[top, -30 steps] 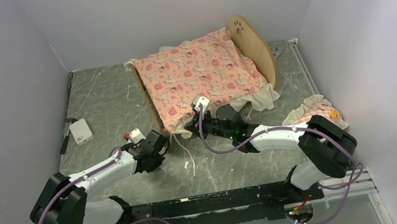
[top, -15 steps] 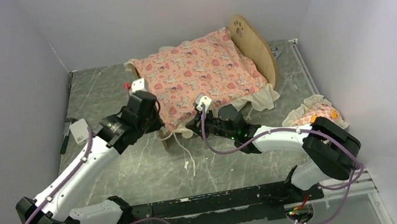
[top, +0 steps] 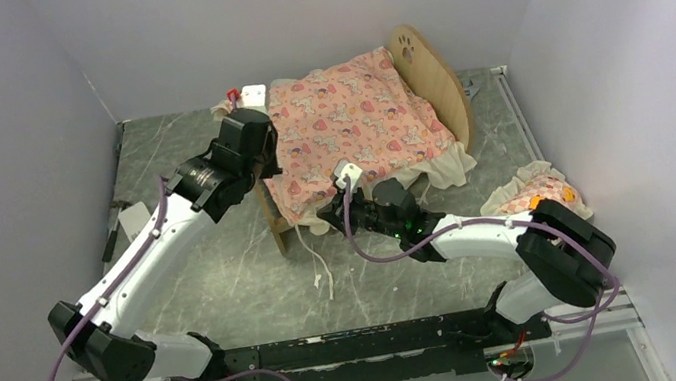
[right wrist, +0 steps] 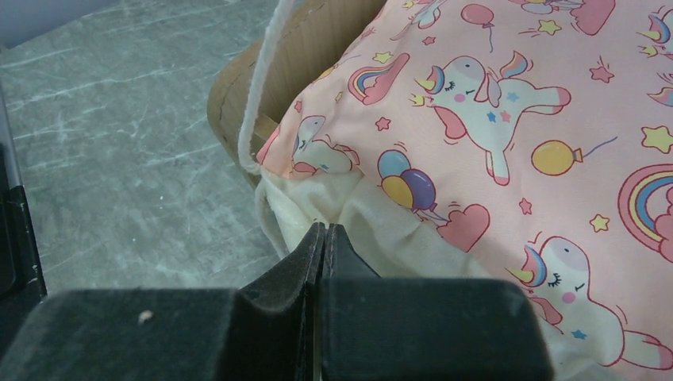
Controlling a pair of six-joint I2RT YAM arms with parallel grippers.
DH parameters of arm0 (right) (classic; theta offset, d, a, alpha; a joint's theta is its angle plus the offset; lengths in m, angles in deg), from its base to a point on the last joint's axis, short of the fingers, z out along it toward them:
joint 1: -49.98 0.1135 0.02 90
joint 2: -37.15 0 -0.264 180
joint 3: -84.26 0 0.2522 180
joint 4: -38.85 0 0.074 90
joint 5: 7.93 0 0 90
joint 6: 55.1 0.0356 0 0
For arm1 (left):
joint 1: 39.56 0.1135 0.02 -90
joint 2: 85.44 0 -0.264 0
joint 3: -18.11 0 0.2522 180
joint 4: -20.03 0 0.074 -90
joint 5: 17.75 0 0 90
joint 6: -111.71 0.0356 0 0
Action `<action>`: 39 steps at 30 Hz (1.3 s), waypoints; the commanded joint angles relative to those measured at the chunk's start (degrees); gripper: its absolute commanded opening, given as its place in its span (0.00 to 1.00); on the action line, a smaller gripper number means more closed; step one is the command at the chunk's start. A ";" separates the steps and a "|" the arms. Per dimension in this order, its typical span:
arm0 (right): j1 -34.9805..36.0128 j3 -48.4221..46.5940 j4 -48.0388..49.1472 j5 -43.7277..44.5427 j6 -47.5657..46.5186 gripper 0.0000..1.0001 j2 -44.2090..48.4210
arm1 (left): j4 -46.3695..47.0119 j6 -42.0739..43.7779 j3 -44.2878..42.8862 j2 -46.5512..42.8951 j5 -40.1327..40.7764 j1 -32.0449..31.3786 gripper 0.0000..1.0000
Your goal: Set up the pet bed
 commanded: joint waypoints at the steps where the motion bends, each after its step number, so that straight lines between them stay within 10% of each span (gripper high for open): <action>1: -0.36 -0.08 2.27 0.07 0.95 0.00 2.01 | 2.40 3.28 -0.31 2.57 2.00 2.82 0.00; 19: 0.35 -3.34 0.08 -4.06 1.77 0.00 1.49 | -3.36 -3.49 9.15 8.31 -0.20 4.02 0.01; 28: 1.32 -4.91 -0.80 -4.08 1.38 0.00 0.87 | -8.16 -4.65 6.56 3.59 -8.98 3.85 0.51; 39: 3.15 -7.97 -3.01 -3.13 0.43 0.00 0.53 | -14.10 -8.86 5.99 1.23 -4.49 5.94 0.66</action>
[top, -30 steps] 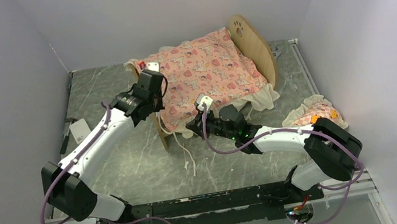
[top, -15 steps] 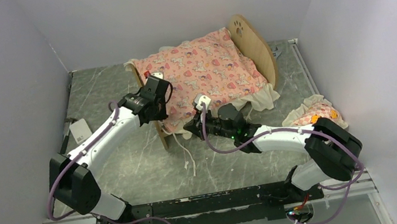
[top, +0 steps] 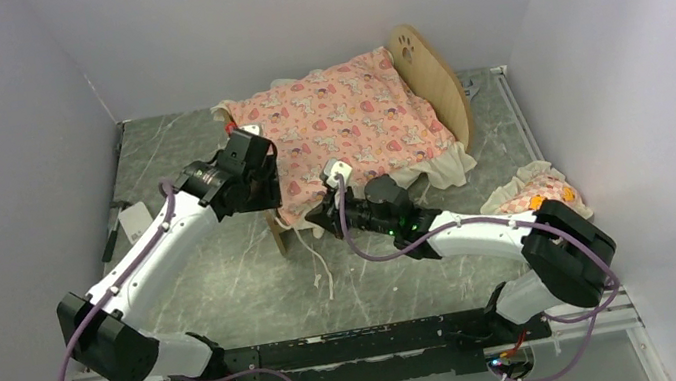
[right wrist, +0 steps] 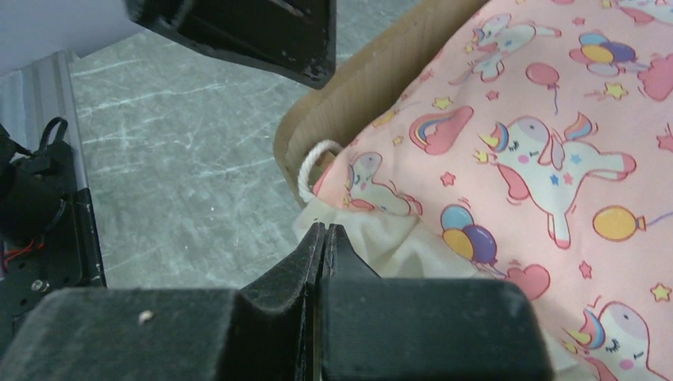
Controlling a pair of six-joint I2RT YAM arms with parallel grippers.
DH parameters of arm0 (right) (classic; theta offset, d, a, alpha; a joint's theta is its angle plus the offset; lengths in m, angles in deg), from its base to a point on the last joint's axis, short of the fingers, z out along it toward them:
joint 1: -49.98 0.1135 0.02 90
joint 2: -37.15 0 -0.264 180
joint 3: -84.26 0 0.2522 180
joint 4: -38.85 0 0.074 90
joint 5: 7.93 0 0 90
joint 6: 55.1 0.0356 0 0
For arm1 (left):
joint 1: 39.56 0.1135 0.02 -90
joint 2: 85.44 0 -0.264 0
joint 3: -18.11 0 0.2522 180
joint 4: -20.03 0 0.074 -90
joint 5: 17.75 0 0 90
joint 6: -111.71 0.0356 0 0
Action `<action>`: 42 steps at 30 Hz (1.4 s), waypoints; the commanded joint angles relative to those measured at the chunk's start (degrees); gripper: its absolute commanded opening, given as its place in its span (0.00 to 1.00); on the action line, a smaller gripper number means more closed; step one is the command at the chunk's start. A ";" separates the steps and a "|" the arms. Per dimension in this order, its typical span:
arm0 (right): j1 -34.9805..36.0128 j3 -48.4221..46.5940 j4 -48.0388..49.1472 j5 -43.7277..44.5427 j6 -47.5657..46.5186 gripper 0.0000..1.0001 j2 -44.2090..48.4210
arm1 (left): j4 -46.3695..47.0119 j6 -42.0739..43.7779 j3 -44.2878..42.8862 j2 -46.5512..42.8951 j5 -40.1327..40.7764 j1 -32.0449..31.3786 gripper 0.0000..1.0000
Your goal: Set up the pet bed
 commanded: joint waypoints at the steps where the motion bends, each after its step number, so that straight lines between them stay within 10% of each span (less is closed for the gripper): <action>1: 1.19 -4.59 0.24 0.33 -1.17 0.00 -0.13 | -0.02 -2.61 0.39 0.01 0.85 2.28 0.66; 8: 2.52 -6.12 -0.07 2.17 -1.77 0.00 -1.90 | 5.10 -3.44 3.35 5.49 -0.87 3.51 0.57; 14: 3.86 -7.35 -0.62 3.36 -2.44 0.01 -2.93 | 6.95 -1.72 3.31 7.25 -1.96 3.67 0.00; 31: 8.30 -2.55 -2.06 9.55 -3.29 0.09 2.24 | -1.81 -13.27 10.06 -8.94 6.70 -10.60 0.00; 42: 11.28 -2.97 -8.00 24.45 -2.08 0.55 7.20 | 11.26 -5.51 1.42 3.48 7.31 -6.14 0.00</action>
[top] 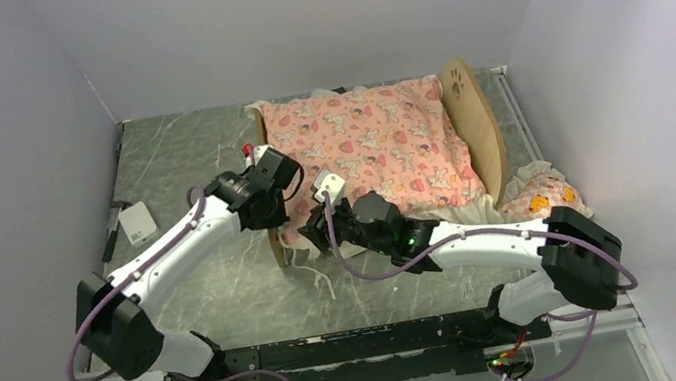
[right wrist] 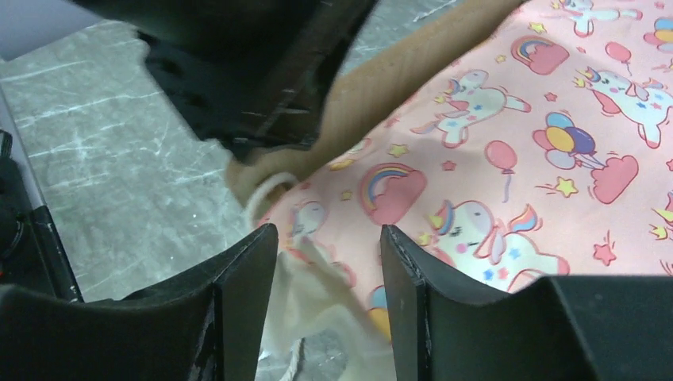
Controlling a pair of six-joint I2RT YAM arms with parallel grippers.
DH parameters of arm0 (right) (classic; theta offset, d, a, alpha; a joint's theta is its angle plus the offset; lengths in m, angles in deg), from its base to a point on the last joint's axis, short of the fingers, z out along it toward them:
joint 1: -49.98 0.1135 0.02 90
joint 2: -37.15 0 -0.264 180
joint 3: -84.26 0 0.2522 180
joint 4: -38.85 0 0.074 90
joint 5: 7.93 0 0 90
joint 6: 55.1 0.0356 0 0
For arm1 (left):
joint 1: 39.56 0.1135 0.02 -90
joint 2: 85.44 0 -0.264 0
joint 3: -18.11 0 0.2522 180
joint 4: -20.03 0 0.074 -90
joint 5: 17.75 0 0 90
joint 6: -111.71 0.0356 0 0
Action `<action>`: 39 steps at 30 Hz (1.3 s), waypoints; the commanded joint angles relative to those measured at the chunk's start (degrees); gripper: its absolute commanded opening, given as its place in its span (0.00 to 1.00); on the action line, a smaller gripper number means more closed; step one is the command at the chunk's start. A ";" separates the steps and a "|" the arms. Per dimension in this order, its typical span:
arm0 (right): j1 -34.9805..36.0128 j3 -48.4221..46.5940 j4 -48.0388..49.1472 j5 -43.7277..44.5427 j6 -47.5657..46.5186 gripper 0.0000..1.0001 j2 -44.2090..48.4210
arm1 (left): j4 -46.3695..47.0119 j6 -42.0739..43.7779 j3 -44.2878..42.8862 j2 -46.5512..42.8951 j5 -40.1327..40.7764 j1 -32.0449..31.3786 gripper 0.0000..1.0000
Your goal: Set up the pet bed
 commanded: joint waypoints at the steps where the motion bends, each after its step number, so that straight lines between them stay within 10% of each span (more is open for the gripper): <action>1: 2.97 0.36 -1.64 10.37 -0.01 0.55 5.68 | 13.60 6.22 -5.29 2.83 -0.64 1.12 0.00; 12: 9.08 3.71 -4.56 23.19 4.18 0.59 10.18 | 17.94 16.30 -10.98 10.96 0.82 3.50 0.05; 19: 14.11 -0.41 -0.50 22.11 8.13 0.53 -0.77 | 16.53 17.77 -15.54 11.16 -3.74 6.53 0.46; 25: 14.66 -5.62 4.46 23.81 12.14 0.45 -12.69 | 11.71 18.84 -14.41 2.33 -4.29 8.12 0.80; 39: 11.95 -21.61 -13.11 39.53 33.45 0.53 -30.42 | 16.67 23.44 5.54 -23.20 10.12 11.65 0.93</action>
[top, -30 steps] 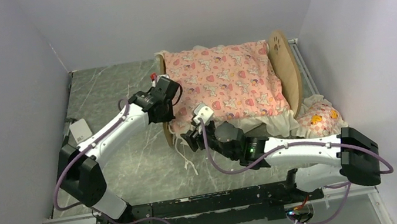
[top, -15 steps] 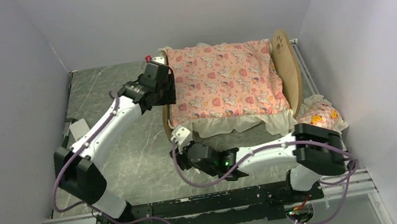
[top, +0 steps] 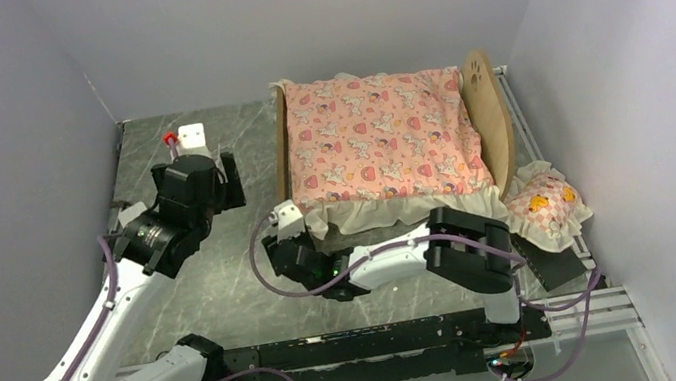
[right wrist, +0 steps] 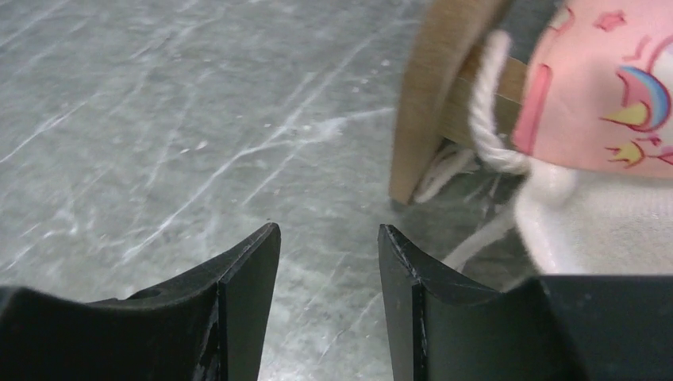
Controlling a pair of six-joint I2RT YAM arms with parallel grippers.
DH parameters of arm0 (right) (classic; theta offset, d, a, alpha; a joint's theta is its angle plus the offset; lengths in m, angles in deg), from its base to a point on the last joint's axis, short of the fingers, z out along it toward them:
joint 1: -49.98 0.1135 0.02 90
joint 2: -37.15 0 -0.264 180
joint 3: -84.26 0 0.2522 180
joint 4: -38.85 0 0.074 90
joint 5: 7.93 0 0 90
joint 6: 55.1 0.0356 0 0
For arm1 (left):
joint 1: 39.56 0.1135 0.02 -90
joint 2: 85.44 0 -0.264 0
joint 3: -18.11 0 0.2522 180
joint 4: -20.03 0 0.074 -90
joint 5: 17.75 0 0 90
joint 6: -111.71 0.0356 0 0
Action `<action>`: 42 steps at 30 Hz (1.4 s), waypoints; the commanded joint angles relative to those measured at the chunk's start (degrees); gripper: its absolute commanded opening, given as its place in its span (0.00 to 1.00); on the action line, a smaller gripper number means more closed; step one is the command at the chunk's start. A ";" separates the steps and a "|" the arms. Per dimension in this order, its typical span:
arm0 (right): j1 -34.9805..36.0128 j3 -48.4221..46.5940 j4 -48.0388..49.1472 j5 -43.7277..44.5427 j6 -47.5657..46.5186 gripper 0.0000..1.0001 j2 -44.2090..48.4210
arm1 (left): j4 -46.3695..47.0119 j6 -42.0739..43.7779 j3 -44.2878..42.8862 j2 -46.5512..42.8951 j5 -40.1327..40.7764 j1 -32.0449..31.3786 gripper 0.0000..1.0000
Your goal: Set up the pet bed
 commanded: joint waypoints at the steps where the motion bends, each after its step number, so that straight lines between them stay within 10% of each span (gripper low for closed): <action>1: -2.10 -3.47 -8.70 5.56 12.89 0.54 -2.08 | 3.55 2.40 3.02 -0.66 4.02 1.50 0.93; 13: -5.53 -2.55 -3.18 1.66 14.74 0.62 -6.29 | 4.54 1.80 4.78 -1.66 -2.84 7.28 0.92; 28: -7.95 5.10 25.59 -5.10 -2.68 0.61 -10.42 | 4.82 1.39 5.22 -0.75 -5.85 10.26 0.91; 42: -7.92 8.14 28.50 -15.87 -7.47 0.19 -5.16 | 4.73 1.49 5.32 0.08 -6.12 10.90 0.90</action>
